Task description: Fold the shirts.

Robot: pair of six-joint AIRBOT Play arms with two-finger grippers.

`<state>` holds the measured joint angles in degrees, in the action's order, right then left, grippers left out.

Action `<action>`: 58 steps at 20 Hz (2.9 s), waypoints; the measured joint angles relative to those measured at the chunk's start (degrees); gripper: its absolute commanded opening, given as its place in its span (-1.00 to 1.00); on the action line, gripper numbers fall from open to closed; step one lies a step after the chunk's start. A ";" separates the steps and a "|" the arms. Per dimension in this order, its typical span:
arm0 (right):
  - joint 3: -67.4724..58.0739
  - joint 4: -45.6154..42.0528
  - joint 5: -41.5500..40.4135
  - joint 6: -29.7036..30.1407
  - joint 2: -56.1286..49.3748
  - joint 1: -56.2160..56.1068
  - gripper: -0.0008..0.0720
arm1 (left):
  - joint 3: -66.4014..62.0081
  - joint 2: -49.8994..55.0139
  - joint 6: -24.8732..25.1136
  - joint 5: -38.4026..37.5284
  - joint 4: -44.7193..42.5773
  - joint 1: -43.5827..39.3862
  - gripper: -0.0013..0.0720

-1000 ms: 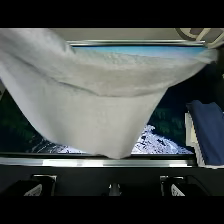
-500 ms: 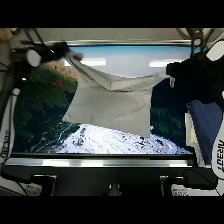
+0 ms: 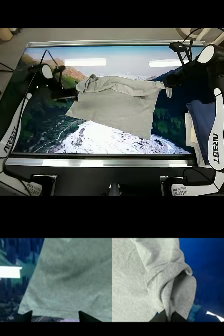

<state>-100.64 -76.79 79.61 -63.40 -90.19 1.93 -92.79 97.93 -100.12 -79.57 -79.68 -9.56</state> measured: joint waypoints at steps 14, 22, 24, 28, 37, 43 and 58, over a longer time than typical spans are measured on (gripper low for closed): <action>0.17 -0.31 1.40 2.60 -0.92 -0.02 -0.93 | 32.87 -6.93 -1.38 31.01 33.64 -5.22 -0.32; 0.17 -2.23 3.06 3.30 -0.92 0.24 -0.92 | 31.61 -8.94 -1.36 38.77 32.65 -2.27 -0.91; 0.39 -3.67 4.46 3.32 -0.92 1.03 -0.92 | 29.73 -10.84 -0.42 36.81 29.38 2.54 -0.91; 6.25 -0.31 7.98 3.30 -0.33 1.68 -0.92 | 24.52 -12.72 3.56 30.97 25.46 12.20 -0.91; 31.78 21.42 -3.54 5.40 5.99 -11.04 -0.93 | 16.26 -8.96 8.85 22.69 23.93 24.13 0.94; 34.25 23.74 -8.70 5.84 6.75 -11.23 -0.93 | 17.84 -12.57 14.23 4.59 14.60 27.28 0.66; 34.64 12.09 -0.48 8.66 6.84 -6.51 -0.93 | 60.85 -29.18 15.96 17.35 29.33 17.07 -0.01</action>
<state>-66.00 -64.71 79.13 -54.74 -83.35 -4.58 -31.94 68.75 -84.16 -62.22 -50.35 7.51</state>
